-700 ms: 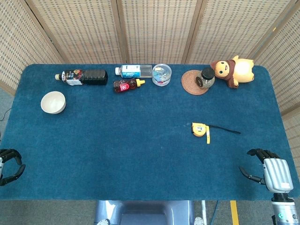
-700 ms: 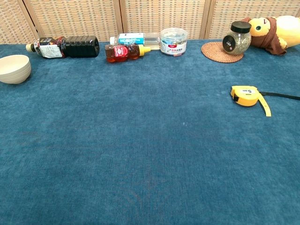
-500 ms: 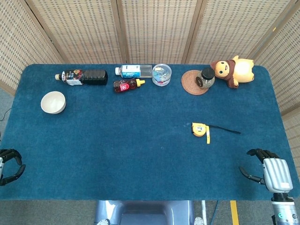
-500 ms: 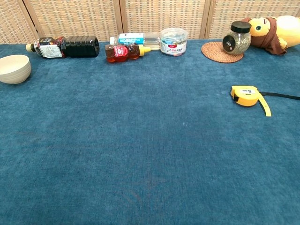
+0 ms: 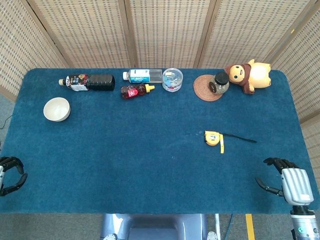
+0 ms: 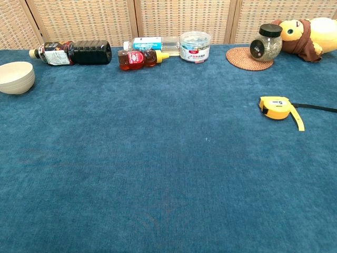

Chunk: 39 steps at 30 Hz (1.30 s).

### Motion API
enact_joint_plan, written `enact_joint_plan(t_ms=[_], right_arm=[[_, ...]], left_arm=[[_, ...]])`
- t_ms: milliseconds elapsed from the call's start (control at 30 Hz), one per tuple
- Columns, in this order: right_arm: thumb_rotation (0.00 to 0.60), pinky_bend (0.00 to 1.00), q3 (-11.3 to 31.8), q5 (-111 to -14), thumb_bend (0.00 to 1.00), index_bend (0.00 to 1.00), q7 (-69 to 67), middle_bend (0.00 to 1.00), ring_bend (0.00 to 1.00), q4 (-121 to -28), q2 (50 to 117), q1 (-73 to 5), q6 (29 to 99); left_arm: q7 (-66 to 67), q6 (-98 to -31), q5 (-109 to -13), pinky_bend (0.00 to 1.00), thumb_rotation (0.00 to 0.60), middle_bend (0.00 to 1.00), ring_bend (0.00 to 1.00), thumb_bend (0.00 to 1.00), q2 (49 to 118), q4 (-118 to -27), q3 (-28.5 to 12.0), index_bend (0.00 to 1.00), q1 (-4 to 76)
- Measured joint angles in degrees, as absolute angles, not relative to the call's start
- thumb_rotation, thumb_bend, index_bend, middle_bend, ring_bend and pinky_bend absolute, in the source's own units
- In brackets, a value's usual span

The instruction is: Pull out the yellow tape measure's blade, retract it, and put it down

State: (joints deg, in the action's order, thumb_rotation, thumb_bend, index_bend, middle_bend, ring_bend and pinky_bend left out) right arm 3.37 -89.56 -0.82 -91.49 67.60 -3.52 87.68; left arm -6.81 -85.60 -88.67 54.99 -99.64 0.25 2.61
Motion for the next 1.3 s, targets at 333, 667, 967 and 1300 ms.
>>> enact_joint_plan(t_ms=[333,667,967,1300], right_arm=[[0.374,0.42,4.71,-90.46,0.26,0.23,-2.85,0.33,0.34,-93.07,66.51,-8.32,82.3],[0.372,0.37,7.3,-88.89,0.23,0.21,-3.09,0.29,0.28,-93.06,67.65,-15.59,73.51],[0.374,0.34,10.19,-83.31,0.23,0.22,-0.04,0.28,0.27,-90.41,71.23,-23.23,64.12],[0.374,0.33,11.31,-77.36,0.23,0.22,3.16,0.28,0.27,-84.96,75.84,-28.77,56.96]], left_arm=[[-6.37,-83.51,-88.18,0.35,0.6,0.48,0.37,0.32,54.24,-101.09,0.42,0.59,3.45],[-5.44,-81.73,-87.26,0.35,0.6,0.48,0.37,0.32,53.42,-101.81,0.26,0.59,4.52],[-5.09,-80.52,-86.17,0.35,0.6,0.48,0.37,0.32,52.5,-101.8,-0.64,0.6,5.7],[-4.41,-79.49,-85.45,0.35,0.6,0.48,0.37,0.32,51.78,-102.01,-1.72,0.59,7.12]])
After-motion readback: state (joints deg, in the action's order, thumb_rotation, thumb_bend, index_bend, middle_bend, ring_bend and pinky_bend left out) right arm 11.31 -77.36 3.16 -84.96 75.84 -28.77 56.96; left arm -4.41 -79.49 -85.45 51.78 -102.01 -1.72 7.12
